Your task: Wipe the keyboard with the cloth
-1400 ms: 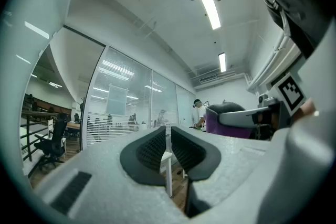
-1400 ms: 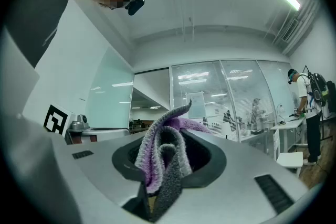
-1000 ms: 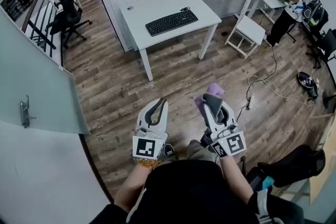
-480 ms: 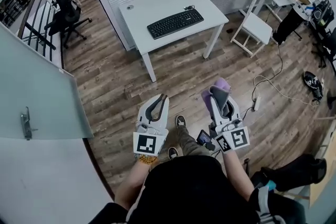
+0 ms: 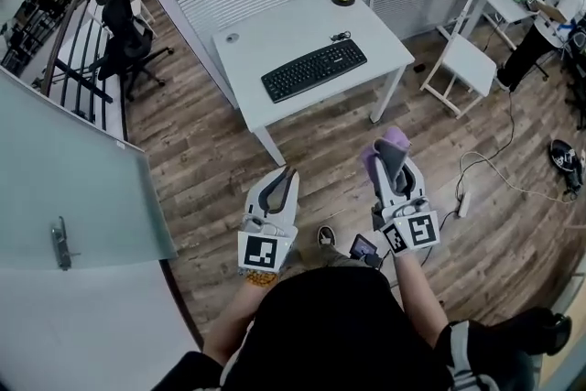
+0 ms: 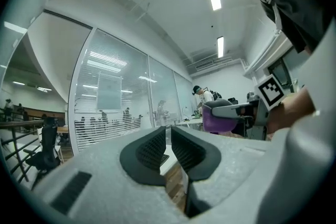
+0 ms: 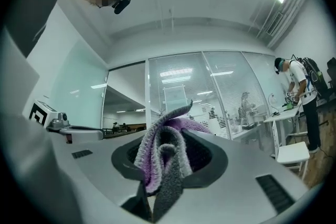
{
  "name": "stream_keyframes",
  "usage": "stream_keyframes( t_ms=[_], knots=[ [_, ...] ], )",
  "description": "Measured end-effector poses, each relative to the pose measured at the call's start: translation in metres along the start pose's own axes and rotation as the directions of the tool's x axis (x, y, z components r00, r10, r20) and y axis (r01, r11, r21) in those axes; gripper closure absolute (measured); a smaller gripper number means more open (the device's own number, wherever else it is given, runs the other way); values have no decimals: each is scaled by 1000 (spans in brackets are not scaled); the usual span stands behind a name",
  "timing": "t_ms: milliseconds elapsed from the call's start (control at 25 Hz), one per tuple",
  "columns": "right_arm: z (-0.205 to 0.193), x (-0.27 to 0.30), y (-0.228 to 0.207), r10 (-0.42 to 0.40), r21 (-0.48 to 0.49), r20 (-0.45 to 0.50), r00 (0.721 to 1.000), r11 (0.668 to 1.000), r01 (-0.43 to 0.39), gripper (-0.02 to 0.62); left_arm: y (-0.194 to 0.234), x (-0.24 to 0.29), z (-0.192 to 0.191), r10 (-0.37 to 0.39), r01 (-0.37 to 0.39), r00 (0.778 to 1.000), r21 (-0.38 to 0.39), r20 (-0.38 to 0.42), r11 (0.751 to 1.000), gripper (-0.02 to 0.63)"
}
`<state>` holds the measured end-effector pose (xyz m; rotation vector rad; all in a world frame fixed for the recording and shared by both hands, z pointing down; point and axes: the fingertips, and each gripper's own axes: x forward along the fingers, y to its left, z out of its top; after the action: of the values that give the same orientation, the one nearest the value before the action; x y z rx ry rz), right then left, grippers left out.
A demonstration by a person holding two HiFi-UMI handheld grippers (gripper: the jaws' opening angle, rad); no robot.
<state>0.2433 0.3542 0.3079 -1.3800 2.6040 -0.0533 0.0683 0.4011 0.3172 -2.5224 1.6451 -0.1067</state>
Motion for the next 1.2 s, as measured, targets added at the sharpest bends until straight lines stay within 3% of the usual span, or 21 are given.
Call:
stream_keyframes(
  t_ms=[520,1200],
  knots=[
    [-61,83,-105,-50,65,-145,988,996,60,468,33,98,-46,-45,44,997,-15,-63,999,561],
    [-136,304,-211,-113,84,-276,954,986,142,466,198,244,-137,-56,58,992,11,-112,998,560]
  ],
)
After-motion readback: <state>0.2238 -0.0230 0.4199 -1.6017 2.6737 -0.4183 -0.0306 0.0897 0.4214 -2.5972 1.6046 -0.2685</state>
